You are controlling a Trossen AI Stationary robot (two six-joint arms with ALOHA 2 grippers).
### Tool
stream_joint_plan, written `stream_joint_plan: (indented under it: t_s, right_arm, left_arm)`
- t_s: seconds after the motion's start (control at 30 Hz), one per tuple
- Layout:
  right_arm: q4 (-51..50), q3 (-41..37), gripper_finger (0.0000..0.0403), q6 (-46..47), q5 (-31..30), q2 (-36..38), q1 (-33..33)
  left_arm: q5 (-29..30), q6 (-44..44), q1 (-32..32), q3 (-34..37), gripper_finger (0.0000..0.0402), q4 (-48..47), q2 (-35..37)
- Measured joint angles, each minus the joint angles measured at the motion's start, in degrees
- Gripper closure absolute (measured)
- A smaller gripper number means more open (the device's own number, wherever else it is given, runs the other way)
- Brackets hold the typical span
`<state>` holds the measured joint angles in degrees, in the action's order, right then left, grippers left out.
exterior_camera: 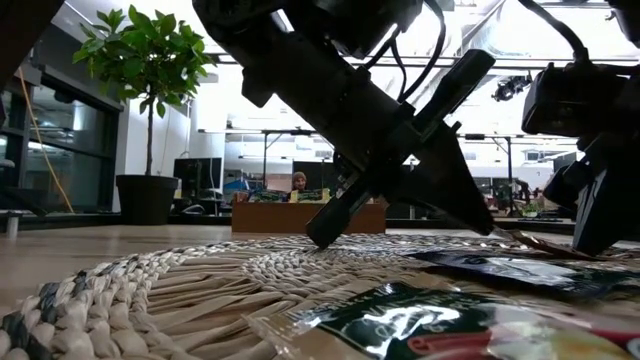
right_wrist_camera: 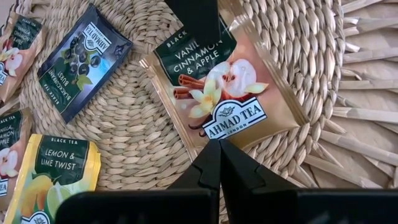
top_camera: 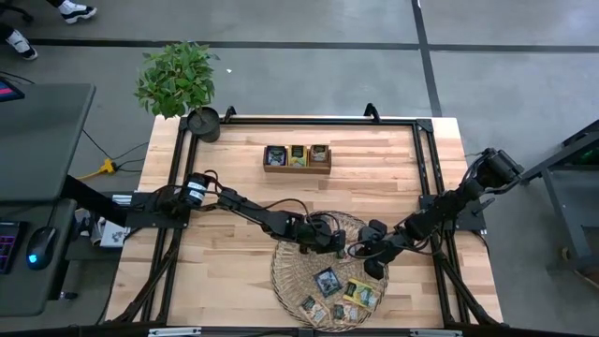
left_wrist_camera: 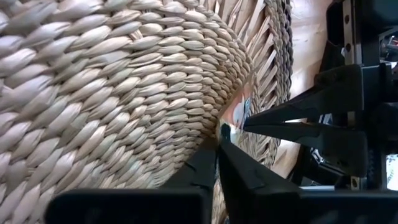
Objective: Pick & Place Tea
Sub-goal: Put the brown tea bag in the right section of the wooden organizer
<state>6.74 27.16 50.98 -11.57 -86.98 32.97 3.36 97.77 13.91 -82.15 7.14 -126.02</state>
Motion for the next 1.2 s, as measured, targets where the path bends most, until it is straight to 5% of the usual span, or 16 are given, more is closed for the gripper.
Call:
stream_joint_plan:
  t_s: [0.53,0.87,1.2]
  right_arm:
    - [-0.4,0.1,0.0403,0.0,1.4,2.1,0.0]
    - [-4.1,0.0,0.0403,-3.4,1.0,12.5,-1.9]
    - [-13.4,0.1,0.0403,-5.0,-1.8,27.6,-3.1]
  left_arm:
    - [-0.3,-0.4,0.0,0.0,0.0401,0.0,0.0]
    - [-0.4,-1.5,0.0,0.0,0.0401,0.0,0.0]
    - [-3.1,-14.5,-3.8,0.0,0.0401,-0.6,5.7]
